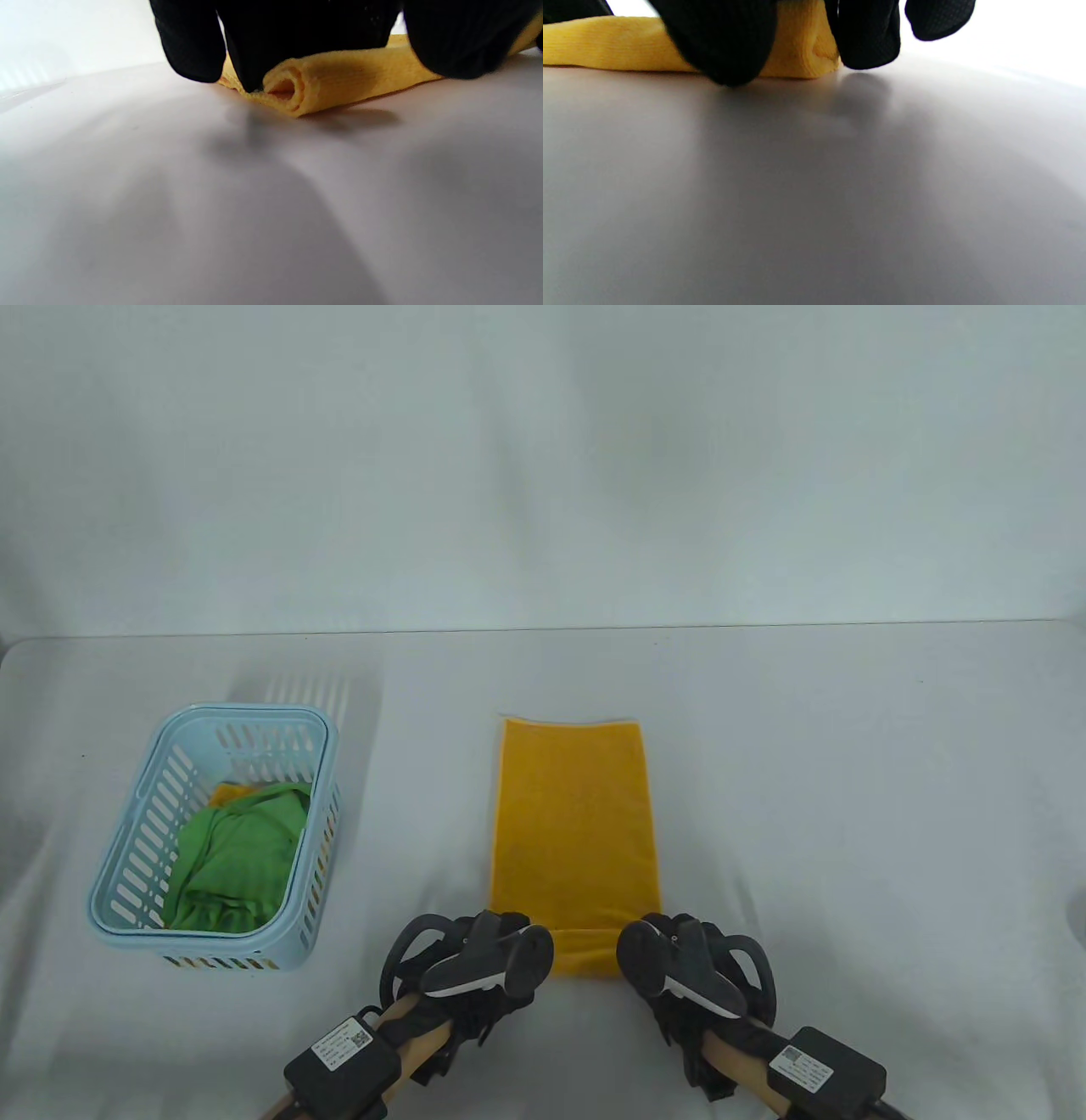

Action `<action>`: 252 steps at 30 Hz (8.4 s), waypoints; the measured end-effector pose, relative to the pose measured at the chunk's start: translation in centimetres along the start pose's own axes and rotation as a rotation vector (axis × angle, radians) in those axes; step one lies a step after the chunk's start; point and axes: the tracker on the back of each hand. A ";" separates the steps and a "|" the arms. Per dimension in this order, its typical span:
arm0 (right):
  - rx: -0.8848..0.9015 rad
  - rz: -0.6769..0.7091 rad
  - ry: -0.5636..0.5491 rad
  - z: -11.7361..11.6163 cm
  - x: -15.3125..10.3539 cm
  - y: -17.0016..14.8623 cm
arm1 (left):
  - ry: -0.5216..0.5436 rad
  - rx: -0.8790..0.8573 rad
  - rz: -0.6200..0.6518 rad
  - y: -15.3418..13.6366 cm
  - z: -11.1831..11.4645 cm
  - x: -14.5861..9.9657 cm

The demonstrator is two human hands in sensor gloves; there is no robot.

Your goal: Roll square towel into towel roll

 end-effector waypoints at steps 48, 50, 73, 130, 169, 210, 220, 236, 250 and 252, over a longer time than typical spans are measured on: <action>0.500 -0.254 0.008 0.7 2.5 -5.7 | 0.047 -0.261 -0.323 -4.5 0.2 1.1; 0.490 -0.265 0.001 0.7 2.5 -5.8 | 0.055 -0.246 -0.340 -4.4 0.3 1.2; 0.250 0.004 0.016 2.5 0.3 -1.1 | 0.122 -0.097 -0.087 -1.6 -1.9 -0.4; 0.578 -0.248 0.074 1.4 2.0 -5.8 | 0.000 -0.450 -0.267 -5.7 -0.4 0.4; 0.188 -0.068 0.062 0.1 1.8 -2.7 | -0.026 -0.053 -0.112 -2.0 0.4 1.1; 0.616 -0.278 0.055 1.2 2.3 -6.7 | 0.008 -0.449 -0.329 -6.5 0.0 0.5; 0.616 -0.263 0.013 2.2 1.9 -6.8 | 0.061 -0.421 -0.313 -6.5 -0.7 0.0; 0.268 0.000 0.023 2.5 0.5 -2.0 | 0.077 -0.093 -0.060 -1.9 -1.3 -0.5; 0.193 -0.035 0.105 0.1 1.9 -2.7 | 0.018 -0.040 -0.099 -1.8 0.8 1.0; 0.201 -0.036 0.098 0.0 2.0 -2.8 | 0.010 -0.059 -0.106 -2.0 0.8 1.1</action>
Point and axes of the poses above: the tracker on the back of each hand, its own y axis roughly to the thumb side, its own x axis roughly from the wrist to the fingertips, z = x × y, and after that the axes turned 3 degrees about x, right-handed
